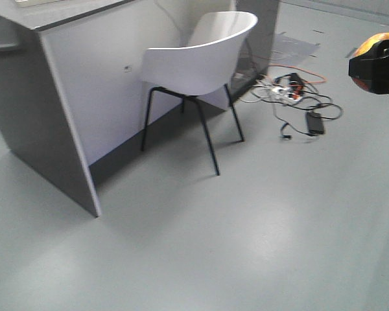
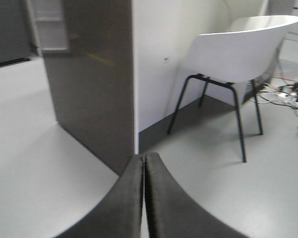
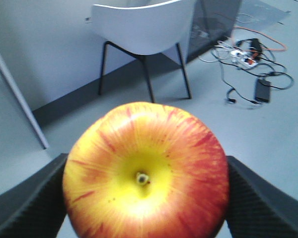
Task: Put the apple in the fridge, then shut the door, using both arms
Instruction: 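Turn the base away from the counter holding the apple in the right gripper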
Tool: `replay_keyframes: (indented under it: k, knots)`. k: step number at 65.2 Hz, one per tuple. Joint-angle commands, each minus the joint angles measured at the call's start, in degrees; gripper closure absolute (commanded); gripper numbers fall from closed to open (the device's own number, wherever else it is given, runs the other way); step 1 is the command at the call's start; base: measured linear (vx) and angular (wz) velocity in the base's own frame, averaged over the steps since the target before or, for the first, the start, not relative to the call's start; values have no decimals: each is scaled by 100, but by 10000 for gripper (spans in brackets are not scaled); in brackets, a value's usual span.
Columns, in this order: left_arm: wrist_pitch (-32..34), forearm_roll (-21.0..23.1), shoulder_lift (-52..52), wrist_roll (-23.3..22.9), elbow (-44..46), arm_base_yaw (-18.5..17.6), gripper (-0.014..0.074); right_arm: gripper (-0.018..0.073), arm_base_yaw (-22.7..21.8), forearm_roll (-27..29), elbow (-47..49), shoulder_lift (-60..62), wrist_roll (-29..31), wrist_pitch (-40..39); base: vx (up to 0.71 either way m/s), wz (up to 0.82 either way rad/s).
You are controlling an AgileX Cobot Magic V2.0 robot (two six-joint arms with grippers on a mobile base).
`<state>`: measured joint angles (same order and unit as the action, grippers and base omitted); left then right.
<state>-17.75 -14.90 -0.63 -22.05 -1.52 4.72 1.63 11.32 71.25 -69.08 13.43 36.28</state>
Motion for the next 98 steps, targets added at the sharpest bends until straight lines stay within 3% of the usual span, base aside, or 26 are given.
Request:
replay_keyframes:
  k: [1,98]
  knots:
    - [362,-16,-93,-26,-88,-32,604,391,-36,10,190,153,3,-427,-5,48]
    - [362,-16,-93,-26,-88,-32,604,391,-36,10,190,153,3,-427,-1,45]
